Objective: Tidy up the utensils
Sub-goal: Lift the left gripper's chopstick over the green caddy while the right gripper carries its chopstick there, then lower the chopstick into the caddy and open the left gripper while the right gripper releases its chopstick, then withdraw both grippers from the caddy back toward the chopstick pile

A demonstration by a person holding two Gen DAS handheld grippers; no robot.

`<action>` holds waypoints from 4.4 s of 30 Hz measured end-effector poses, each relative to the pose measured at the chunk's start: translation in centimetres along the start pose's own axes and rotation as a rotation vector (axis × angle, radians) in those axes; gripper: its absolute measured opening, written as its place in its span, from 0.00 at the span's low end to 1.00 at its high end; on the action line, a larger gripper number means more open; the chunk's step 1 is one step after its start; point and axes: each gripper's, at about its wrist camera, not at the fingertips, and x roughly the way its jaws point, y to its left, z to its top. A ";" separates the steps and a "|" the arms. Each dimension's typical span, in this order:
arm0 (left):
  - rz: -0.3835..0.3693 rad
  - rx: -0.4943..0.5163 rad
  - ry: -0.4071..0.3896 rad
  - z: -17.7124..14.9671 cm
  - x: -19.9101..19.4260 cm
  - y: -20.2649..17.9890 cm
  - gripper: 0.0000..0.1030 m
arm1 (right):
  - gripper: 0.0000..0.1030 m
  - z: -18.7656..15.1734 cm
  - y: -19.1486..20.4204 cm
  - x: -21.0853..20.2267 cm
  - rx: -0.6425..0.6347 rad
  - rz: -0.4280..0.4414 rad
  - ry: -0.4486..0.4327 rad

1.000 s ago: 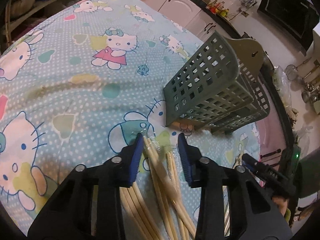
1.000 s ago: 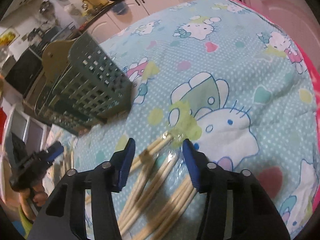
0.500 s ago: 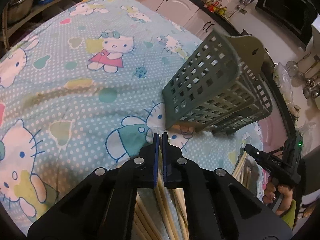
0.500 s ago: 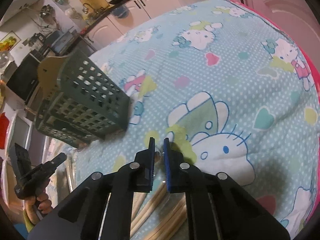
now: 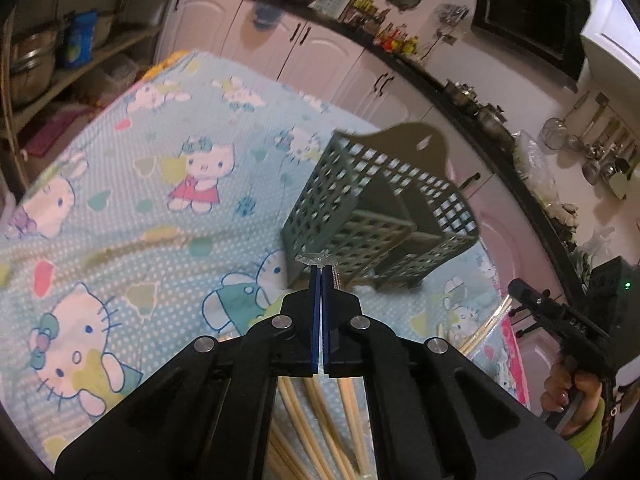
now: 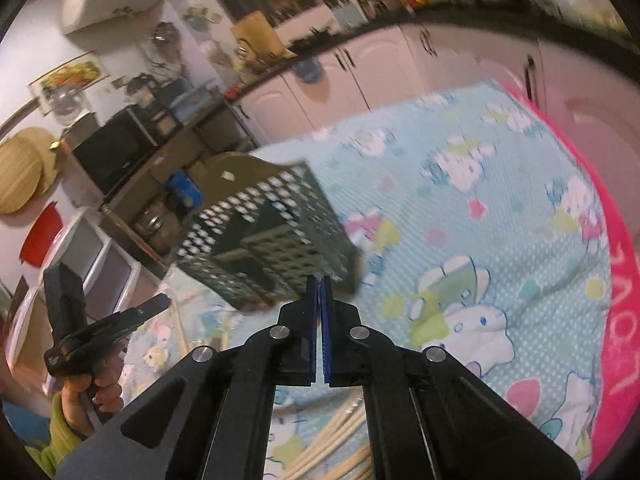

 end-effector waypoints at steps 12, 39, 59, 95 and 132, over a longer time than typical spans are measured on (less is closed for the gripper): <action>-0.048 0.094 -0.106 0.7 -5.2 -4.0 0.00 | 0.01 0.8 5.9 -4.0 -0.178 0.046 -0.095; -0.105 0.232 -0.250 5.3 -9.3 -10.2 0.00 | 0.01 6.0 9.8 -8.8 -0.283 0.040 -0.248; 0.088 0.193 -0.091 6.4 0.8 -5.1 0.33 | 0.01 12.7 12.4 -8.1 -0.285 0.078 -0.337; -0.052 0.190 -0.358 14.9 -5.3 -9.9 0.01 | 0.01 12.8 6.3 3.8 -0.176 0.051 -0.170; 0.069 0.126 -0.259 9.0 -0.3 -4.8 0.18 | 0.39 7.3 3.0 2.0 -0.131 -0.059 -0.151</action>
